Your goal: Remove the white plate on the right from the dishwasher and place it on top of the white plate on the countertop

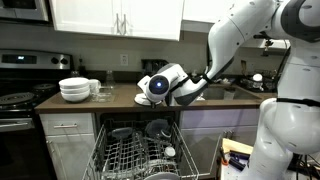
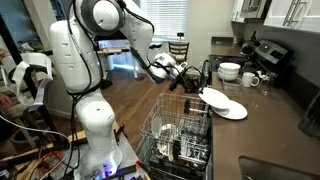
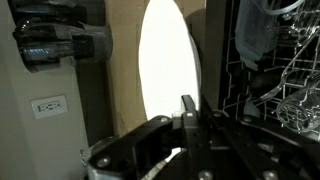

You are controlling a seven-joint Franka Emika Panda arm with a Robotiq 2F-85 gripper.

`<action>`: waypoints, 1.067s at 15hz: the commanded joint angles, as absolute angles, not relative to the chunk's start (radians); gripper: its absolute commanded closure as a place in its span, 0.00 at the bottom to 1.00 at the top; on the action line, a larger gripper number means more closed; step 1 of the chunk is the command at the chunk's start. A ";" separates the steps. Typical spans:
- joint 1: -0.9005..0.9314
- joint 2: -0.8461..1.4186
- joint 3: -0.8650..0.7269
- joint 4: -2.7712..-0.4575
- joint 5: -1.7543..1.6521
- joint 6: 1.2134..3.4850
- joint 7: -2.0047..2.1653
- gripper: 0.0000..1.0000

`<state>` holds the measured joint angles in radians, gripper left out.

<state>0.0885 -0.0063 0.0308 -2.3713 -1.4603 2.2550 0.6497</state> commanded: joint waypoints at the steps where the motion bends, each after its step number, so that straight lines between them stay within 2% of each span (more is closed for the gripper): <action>1: 0.070 0.000 0.034 -2.347 -1.472 2.281 0.632 0.98; 16: -0.006 0.050 -0.037 -2.267 -1.515 2.475 0.570 0.98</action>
<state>0.0214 0.0339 -0.0310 -2.3041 -1.4715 2.4463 0.6003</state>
